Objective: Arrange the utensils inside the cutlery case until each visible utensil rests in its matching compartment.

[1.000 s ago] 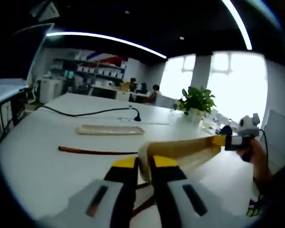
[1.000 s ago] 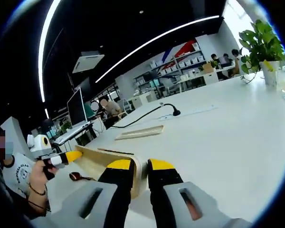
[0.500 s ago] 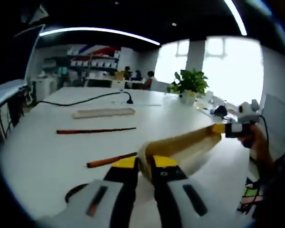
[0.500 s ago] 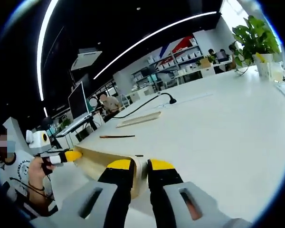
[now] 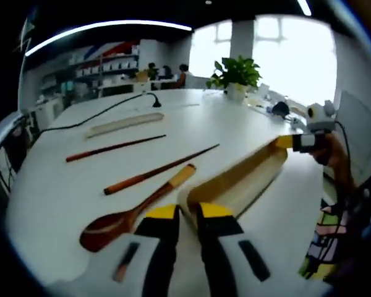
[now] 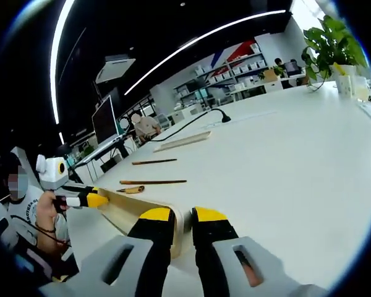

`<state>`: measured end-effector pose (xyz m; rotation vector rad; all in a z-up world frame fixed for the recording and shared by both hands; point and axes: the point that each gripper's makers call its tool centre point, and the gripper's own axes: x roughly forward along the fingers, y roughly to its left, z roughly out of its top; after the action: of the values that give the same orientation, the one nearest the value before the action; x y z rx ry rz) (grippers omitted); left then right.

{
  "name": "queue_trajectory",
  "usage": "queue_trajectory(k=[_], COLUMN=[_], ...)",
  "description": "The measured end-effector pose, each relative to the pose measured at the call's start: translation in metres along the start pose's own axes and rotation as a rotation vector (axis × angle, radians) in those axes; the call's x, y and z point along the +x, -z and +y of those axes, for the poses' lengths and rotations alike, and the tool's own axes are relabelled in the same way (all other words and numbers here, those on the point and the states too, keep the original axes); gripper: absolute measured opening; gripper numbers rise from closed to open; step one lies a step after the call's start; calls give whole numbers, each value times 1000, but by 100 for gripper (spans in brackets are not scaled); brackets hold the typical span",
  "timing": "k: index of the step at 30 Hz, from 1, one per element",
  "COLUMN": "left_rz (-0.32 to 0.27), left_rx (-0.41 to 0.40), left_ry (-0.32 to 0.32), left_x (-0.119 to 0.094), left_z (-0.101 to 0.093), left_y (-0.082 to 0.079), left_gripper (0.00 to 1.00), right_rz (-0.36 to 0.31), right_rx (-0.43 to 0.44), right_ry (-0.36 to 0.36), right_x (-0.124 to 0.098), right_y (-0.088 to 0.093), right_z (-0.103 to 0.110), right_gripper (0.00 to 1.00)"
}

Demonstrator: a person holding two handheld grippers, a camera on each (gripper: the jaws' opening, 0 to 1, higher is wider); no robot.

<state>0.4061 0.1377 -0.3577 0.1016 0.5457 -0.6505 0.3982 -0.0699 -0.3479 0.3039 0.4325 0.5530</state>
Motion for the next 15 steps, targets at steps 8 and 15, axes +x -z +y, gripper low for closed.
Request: queue_trajectory(k=[8,15], left_rz=[-2,1], left_rx=[41,62], left_ry=[-23,-20], left_x=[1,3], left_z=[2,3], left_y=[2,2], left_gripper=[13,15], right_rz=[21,22], right_rx=[-31,-58], right_ry=[7,19], right_x=[3,6], right_y=[1,0], right_z=[-6,-10], right_gripper=[10,11])
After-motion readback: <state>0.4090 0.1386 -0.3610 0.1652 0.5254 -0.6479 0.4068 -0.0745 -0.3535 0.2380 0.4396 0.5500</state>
